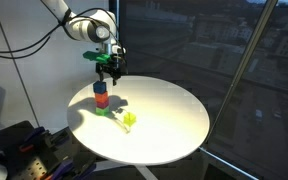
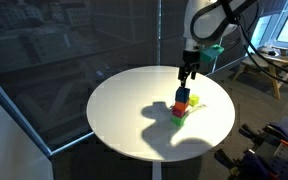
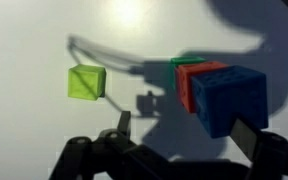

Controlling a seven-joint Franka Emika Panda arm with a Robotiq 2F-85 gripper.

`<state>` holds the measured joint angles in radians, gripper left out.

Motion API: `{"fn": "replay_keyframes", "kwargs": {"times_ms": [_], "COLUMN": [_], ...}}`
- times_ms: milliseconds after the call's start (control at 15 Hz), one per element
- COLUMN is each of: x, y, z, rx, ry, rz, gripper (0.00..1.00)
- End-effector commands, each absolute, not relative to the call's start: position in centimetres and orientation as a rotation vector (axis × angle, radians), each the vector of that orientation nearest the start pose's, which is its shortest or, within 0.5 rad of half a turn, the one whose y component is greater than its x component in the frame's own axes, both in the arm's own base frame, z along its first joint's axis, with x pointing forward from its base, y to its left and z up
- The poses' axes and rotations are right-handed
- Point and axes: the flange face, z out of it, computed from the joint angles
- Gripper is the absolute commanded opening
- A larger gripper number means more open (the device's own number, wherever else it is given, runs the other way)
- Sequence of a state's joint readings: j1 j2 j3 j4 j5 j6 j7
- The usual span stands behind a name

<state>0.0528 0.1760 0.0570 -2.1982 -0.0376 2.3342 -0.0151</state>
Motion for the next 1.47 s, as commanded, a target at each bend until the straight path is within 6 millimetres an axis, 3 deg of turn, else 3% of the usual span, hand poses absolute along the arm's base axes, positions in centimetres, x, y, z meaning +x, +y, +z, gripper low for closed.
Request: {"fn": "replay_keyframes", "kwargs": {"times_ms": [0, 733, 1400], "x": [53.9, 53.2, 52.4], "y": [6.5, 8.9, 10.5], "z": [31.2, 31.7, 30.9], "rx": [-3.126, -3.11, -3.149], "ry": [-0.283, -0.449, -0.465], "rz": [0.055, 0.045, 0.039], "gripper": [1.0, 1.0, 1.0]}}
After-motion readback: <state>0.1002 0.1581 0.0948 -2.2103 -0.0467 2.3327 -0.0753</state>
